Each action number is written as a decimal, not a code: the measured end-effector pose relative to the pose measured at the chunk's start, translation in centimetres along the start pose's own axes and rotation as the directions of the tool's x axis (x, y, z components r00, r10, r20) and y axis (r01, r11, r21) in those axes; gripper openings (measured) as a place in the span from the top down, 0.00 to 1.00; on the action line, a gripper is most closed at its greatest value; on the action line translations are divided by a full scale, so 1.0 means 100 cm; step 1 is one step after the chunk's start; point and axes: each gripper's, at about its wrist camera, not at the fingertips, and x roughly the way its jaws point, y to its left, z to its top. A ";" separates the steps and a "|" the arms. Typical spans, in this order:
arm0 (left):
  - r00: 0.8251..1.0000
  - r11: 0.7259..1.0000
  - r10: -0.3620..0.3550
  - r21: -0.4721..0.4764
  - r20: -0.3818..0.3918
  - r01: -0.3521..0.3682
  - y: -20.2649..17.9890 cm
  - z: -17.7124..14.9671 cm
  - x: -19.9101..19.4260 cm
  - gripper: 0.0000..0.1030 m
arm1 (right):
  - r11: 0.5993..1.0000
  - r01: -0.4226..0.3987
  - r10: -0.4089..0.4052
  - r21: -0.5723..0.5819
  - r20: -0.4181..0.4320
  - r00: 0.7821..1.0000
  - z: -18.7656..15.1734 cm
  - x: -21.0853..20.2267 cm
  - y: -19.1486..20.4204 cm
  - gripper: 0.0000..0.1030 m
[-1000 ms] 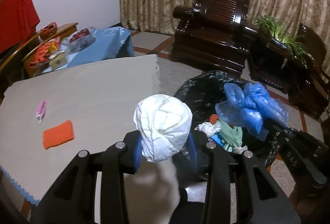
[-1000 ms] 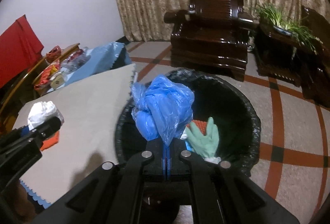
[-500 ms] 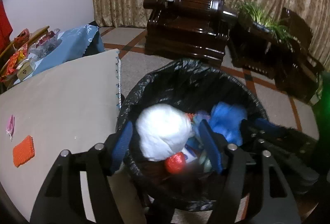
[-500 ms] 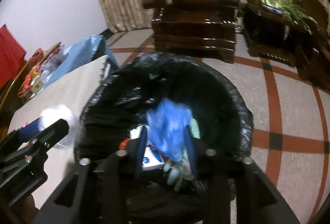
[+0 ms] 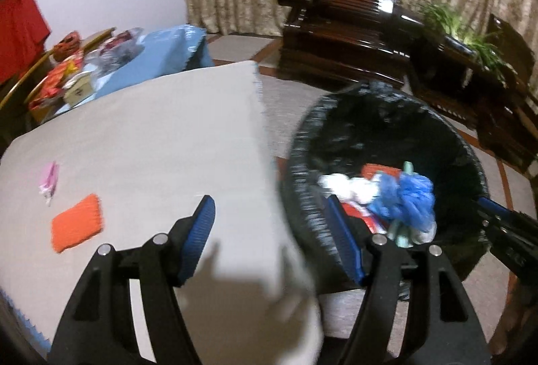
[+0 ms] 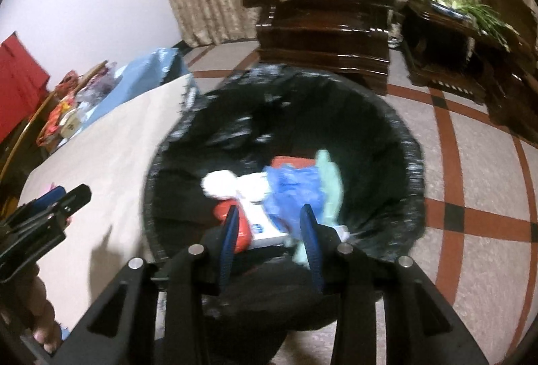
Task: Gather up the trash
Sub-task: 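Move both grippers back over the table toward the orange net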
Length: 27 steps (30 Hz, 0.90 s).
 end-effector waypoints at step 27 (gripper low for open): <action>0.973 0.960 0.226 -0.180 0.052 -0.213 0.239 -0.058 -0.076 0.29 | 0.938 -0.209 0.209 -0.276 -0.032 0.977 -0.023 0.011 0.251 0.54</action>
